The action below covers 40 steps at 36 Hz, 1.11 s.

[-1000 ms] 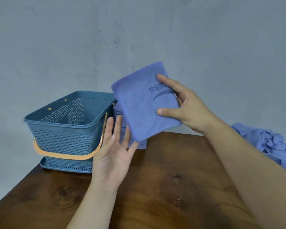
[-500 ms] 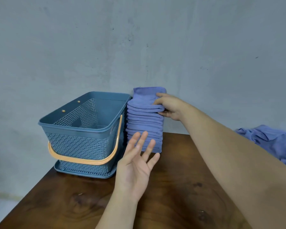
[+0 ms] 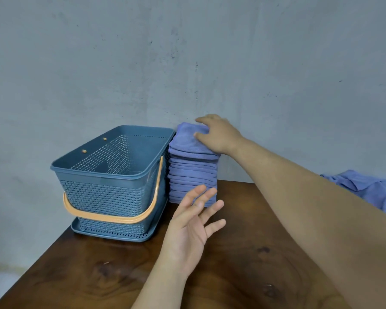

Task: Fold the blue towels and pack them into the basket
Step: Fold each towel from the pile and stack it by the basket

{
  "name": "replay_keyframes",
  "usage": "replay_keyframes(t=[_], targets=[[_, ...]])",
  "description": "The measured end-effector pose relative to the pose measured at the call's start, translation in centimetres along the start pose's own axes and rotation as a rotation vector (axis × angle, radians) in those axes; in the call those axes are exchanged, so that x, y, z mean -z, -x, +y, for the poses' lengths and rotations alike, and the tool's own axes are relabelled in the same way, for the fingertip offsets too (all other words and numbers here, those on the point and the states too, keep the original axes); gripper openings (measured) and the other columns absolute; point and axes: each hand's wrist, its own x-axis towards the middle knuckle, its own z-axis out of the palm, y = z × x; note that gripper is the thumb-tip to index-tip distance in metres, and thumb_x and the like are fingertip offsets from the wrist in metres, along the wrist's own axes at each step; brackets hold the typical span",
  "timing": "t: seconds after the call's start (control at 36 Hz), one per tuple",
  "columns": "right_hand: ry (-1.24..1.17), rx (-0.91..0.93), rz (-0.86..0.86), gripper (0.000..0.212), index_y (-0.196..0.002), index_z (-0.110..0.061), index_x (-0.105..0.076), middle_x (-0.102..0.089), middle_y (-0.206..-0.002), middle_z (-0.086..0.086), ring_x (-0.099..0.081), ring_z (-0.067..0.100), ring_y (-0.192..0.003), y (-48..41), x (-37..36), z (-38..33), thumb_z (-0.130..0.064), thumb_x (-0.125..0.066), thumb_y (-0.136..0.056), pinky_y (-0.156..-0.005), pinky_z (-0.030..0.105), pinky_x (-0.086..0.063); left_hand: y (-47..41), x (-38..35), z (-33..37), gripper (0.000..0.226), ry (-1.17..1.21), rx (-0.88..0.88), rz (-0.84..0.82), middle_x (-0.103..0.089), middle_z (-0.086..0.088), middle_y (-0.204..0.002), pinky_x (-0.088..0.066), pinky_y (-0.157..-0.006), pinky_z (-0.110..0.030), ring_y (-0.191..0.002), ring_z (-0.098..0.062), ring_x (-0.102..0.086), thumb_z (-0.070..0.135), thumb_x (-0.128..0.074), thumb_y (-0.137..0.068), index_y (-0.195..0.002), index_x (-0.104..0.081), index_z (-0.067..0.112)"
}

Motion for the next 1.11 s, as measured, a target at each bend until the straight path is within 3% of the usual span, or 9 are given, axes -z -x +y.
replay_keyframes(t=[0.08, 0.22, 0.33, 0.5, 0.64, 0.75, 0.86, 1.0, 1.11], targets=[[0.039, 0.128, -0.140, 0.062, -0.159, -0.035, -0.044, -0.036, -0.167, -0.005, -0.029, 0.028, -0.153, -1.2, 0.1, -0.4, -0.053, -0.058, -0.102, -0.125, 0.044, -0.027, 0.1, -0.2, -0.1, 0.045, -0.027, 0.014, -0.003, -0.059, -0.010, -0.153, -0.058, -0.092, -0.047, -0.132, -0.033, -0.064, 0.025, -0.073, -0.098, -0.142, -0.065, 0.021], [0.014, 0.103, -0.381, 0.065, -0.163, -0.039, -0.036, -0.026, -0.174, -0.003, -0.021, 0.024, -0.159, -1.9, -2.1, 0.2, -0.068, -0.043, -0.105, -0.130, 0.043, -0.012, 0.2, -0.2, -0.1, 0.046, -0.083, 0.036, -0.015, -0.060, -0.014, -0.151, -0.058, -0.092, -0.048, -0.135, -0.037, -0.062, 0.027, -0.070, -0.098, -0.143, -0.064, 0.018], [-0.063, 0.136, -0.408, 0.060, -0.159, -0.038, -0.044, -0.034, -0.170, -0.002, -0.030, 0.021, -0.155, -1.6, -2.9, 0.4, -0.064, -0.047, -0.105, -0.121, 0.032, -0.015, 0.2, -0.7, -0.2, 0.047, -0.111, 0.071, -0.029, -0.060, -0.016, -0.151, -0.058, -0.092, -0.047, -0.135, -0.039, -0.061, 0.031, -0.067, -0.100, -0.144, -0.063, 0.016], [-0.009, 0.132, -0.496, 0.065, -0.160, -0.043, -0.040, -0.032, -0.171, -0.003, -0.031, 0.022, -0.155, -1.9, -1.8, -0.1, -0.072, -0.046, -0.101, -0.124, 0.040, -0.020, 0.1, -1.0, -0.6, 0.048, -0.159, 0.113, -0.039, -0.061, -0.017, -0.149, -0.058, -0.091, -0.047, -0.132, -0.039, -0.063, 0.036, -0.069, -0.096, -0.141, -0.065, 0.016], [-0.015, 0.132, -0.405, 0.057, -0.154, -0.035, -0.052, -0.043, -0.164, -0.006, -0.040, 0.019, -0.149, -1.0, 0.1, -0.2, -0.065, -0.040, -0.107, -0.123, 0.039, -0.027, 0.3, -1.3, -1.1, 0.049, -0.195, 0.124, -0.023, -0.063, -0.017, -0.146, -0.058, -0.090, -0.047, -0.130, -0.040, -0.064, 0.039, -0.066, -0.098, -0.140, -0.065, 0.015], [-0.114, 0.094, -0.207, 0.056, -0.142, -0.013, -0.062, -0.054, -0.155, 0.004, -0.048, 0.023, -0.142, 2.6, 2.2, 0.9, -0.055, -0.041, -0.111, -0.120, 0.038, -0.033, 0.7, -2.0, -2.0, 0.046, -0.280, 0.100, 0.035, -0.067, -0.016, -0.141, -0.059, -0.087, -0.045, -0.126, -0.037, -0.067, 0.038, -0.063, -0.097, -0.137, -0.067, 0.017], [-0.179, 0.138, -0.074, 0.043, -0.143, -0.026, -0.064, -0.050, -0.159, -0.008, -0.041, 0.006, -0.145, 10.2, 3.6, 3.0, -0.050, -0.047, -0.110, -0.112, 0.010, -0.023, 1.1, -2.9, -3.2, 0.041, -0.365, 0.106, 0.054, -0.072, -0.010, -0.135, -0.061, -0.082, -0.040, -0.119, -0.032, -0.072, 0.041, -0.063, -0.095, -0.132, -0.072, 0.027], [-0.193, 0.058, -0.102, 0.041, -0.143, -0.036, -0.063, -0.049, -0.159, -0.017, -0.039, -0.002, -0.145, 21.3, 4.4, 6.4, -0.053, -0.048, -0.109, -0.119, 0.021, -0.027, 1.7, -4.2, -5.1, 0.035, -0.502, 0.103, 0.014, -0.075, -0.010, -0.128, -0.061, -0.073, -0.037, -0.107, -0.030, -0.074, 0.041, -0.066, -0.097, -0.129, -0.073, 0.029], [-0.142, -0.043, -0.137, 0.044, -0.146, -0.042, -0.058, -0.045, -0.158, -0.025, -0.036, -0.005, -0.146, 28.8, 4.7, 9.9, -0.059, -0.045, -0.108, -0.120, 0.024, -0.029, 2.2, -4.2, -7.5, 0.024, -0.835, 0.056, -0.075, -0.077, -0.001, -0.120, -0.065, -0.073, -0.044, -0.103, -0.025, -0.075, 0.039, -0.062, -0.101, -0.123, -0.070, 0.040]])
